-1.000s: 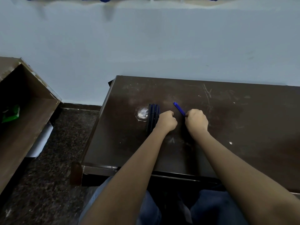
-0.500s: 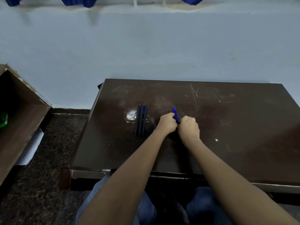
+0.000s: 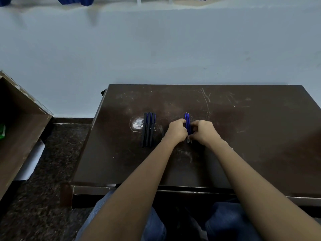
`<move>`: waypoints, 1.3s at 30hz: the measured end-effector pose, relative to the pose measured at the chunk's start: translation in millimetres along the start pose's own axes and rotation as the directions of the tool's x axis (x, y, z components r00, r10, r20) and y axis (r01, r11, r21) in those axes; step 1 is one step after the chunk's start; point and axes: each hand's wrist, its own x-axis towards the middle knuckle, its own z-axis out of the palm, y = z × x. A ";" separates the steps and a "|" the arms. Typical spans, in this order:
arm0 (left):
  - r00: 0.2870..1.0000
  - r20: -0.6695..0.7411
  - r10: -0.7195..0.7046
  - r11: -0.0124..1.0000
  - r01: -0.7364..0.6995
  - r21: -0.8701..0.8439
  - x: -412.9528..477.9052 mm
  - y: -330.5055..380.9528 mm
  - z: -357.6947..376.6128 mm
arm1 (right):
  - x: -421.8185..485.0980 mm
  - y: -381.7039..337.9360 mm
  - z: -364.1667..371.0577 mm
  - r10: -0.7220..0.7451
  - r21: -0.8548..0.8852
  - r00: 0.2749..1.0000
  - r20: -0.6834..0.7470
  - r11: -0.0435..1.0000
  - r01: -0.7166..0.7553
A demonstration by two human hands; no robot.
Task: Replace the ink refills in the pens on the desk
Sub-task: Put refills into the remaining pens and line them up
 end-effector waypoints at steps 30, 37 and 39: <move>0.979 -0.044 0.201 0.970 -0.193 0.147 -1.4 -3.4 0.1 | 6.2 11.0 -6.1 -0.172 -0.139 0.975 0.139 0.972 0.191; 0.973 -0.070 0.221 0.961 -0.205 0.185 2.5 -5.6 2.5 | 8.2 10.1 -6.1 -0.165 -0.148 0.973 0.161 0.971 0.189; 0.972 -0.074 0.223 0.960 -0.207 0.187 3.4 -6.1 3.4 | 8.5 10.4 -5.9 -0.163 -0.155 0.973 0.162 0.970 0.188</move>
